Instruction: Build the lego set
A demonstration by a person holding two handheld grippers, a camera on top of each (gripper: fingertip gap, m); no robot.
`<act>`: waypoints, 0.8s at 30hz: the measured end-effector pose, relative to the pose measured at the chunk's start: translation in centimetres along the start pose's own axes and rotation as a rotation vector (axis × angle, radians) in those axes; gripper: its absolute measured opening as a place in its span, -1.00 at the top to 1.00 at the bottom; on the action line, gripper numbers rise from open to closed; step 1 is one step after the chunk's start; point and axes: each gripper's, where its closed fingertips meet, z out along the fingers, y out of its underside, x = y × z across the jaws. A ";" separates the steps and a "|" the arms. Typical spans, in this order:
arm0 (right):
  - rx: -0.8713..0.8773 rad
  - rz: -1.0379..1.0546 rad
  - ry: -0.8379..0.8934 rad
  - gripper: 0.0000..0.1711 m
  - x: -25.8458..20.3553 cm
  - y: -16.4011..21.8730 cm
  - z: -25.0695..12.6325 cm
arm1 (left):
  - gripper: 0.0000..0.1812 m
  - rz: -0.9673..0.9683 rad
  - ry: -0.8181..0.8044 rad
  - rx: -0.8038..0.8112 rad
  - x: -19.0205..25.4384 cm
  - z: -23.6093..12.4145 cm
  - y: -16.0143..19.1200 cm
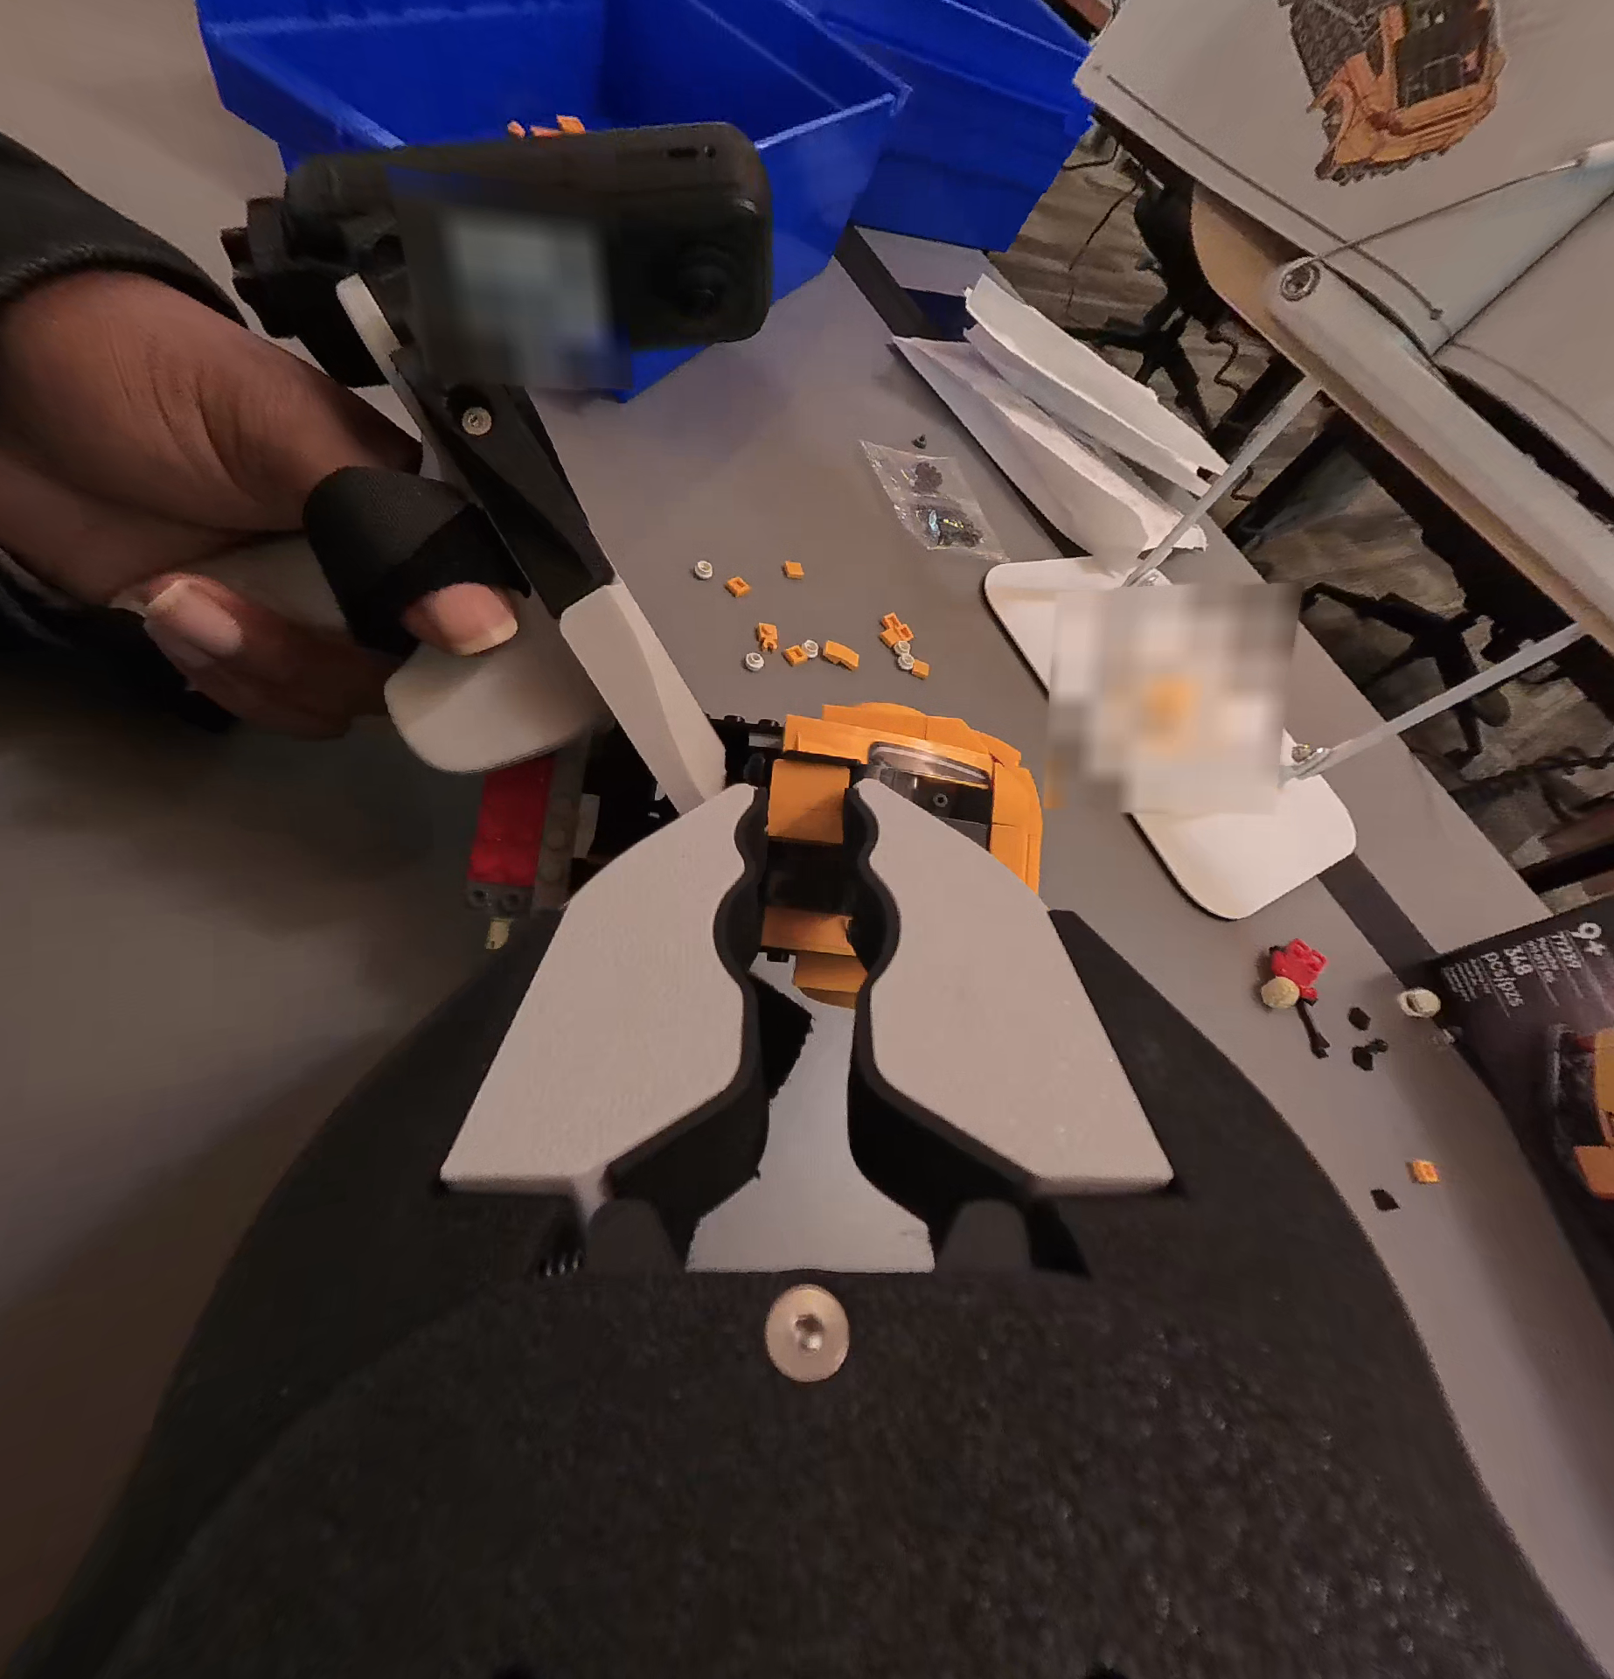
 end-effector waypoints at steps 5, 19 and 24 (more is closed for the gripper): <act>-0.005 -0.021 0.012 0.82 -0.1 0.2 0.1 | 0.68 -0.008 -0.003 0.010 -0.2 0.1 0.0; 0.017 0.014 0.015 0.82 0.2 0.1 0.2 | 0.66 0.000 0.023 0.004 0.0 0.2 0.2; 0.029 0.013 0.016 0.82 0.3 -0.1 0.1 | 0.66 0.011 0.031 -0.003 0.2 0.2 0.3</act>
